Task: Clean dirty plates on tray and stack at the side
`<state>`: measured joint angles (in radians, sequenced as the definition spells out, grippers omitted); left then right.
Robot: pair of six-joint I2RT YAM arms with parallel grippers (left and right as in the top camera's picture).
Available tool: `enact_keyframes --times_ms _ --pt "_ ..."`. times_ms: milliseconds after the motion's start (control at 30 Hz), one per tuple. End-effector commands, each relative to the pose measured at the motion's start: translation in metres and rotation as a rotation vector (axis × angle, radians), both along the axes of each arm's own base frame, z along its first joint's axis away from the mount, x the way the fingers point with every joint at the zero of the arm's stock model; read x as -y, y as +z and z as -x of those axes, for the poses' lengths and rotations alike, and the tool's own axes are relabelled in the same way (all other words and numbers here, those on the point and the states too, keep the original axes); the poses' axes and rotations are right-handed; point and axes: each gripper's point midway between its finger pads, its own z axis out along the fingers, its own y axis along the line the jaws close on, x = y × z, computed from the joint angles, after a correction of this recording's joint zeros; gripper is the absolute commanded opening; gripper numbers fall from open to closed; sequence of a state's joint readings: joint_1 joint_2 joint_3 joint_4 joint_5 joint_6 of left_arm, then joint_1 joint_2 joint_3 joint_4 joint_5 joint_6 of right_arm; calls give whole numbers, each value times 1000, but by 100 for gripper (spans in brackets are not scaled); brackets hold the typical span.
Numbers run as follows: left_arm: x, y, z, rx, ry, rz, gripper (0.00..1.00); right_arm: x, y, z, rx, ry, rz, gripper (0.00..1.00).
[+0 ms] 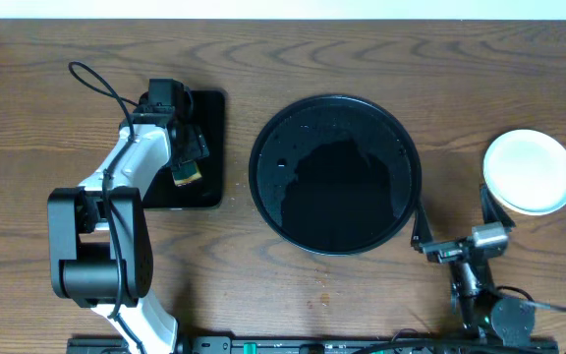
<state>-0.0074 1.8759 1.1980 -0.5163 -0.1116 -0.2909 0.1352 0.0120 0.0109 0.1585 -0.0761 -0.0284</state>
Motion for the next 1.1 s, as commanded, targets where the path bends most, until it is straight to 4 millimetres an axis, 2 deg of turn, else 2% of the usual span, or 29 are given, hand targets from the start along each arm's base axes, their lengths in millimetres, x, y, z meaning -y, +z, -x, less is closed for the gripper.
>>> enact_keyframes --times_ms 0,67,200,1067 --pt "-3 -1 3 -6 4 -13 88 13 -18 -4 -80 -73 -70 99" --pt "-3 -1 3 -6 4 -12 88 20 -35 -6 -151 -114 -91 99" --pt "-3 -1 3 -6 4 -13 88 21 -58 -5 -245 -122 -75 99" --pt "-3 -1 3 -6 4 -13 88 20 -57 -5 -242 -117 -76 99"
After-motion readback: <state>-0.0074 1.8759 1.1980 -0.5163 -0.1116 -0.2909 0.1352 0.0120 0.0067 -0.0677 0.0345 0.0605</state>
